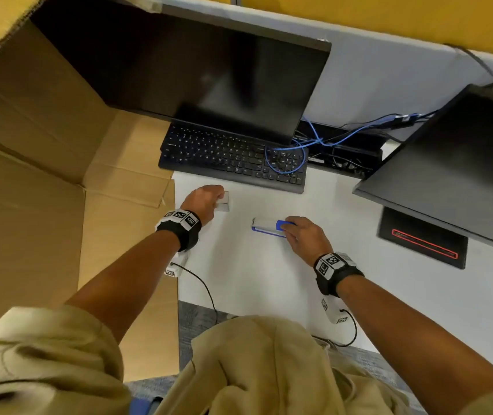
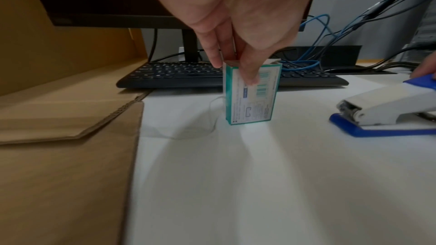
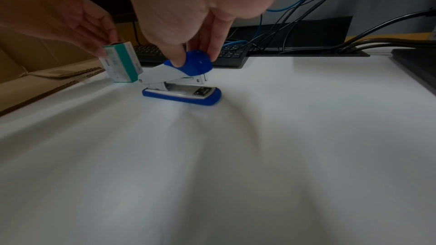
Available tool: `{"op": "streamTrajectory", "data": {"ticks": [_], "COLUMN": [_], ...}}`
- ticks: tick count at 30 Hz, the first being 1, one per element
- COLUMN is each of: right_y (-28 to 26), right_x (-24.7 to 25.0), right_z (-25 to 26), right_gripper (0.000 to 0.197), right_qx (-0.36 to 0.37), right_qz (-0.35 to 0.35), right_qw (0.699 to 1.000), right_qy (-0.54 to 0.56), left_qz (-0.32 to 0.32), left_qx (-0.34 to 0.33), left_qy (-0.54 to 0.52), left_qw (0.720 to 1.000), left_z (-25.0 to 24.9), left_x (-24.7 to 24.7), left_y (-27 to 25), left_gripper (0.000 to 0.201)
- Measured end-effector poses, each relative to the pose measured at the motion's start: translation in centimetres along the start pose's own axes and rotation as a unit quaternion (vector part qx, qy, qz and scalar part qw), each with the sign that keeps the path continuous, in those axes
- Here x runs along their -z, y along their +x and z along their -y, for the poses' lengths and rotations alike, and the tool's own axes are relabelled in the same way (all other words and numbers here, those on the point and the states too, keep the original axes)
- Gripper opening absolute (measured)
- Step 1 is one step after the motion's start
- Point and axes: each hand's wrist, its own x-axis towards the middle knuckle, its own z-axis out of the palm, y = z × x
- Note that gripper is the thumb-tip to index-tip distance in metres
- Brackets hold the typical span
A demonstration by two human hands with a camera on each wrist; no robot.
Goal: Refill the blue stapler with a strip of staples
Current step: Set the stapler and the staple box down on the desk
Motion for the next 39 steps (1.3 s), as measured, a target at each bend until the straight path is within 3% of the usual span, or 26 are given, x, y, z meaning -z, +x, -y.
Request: {"op": "streamTrajectory", "data": {"ticks": [17,28,36,39], "right_y": [6.1,6.3,6.1,6.4], "right_x": [0.0,0.1,1.0,1.7], "right_z": [3.5,3.9,4.5,4.7], "right_gripper": [0.020,0.020,0.026,0.028], "right_qx": [0.009,-0.005,-0.024,-0.023], "right_qz": [0.025,0.036,0.071,0.072], "right_qw": [0.999,0.999,0.996,0.995], "right_qy": [-0.027,-0.036,-0.053,-0.066], "left_qz": [0.006,0.011,0.043,0.030], "left_qx": [-0.029,-0.030,-0.007,-0.030], "left_qy": [0.019,0.024,0.032,0.047], "left_qw": [0.999,0.999,0.999,0.998], "left_z": [2.5,2.3,1.9,1.6], "left_x": [2.2,2.4,3.0,3.5], "left_y": [0.8,0.7,0.3,0.2], "left_gripper": [0.029,0.021,0.028,0.037]}}
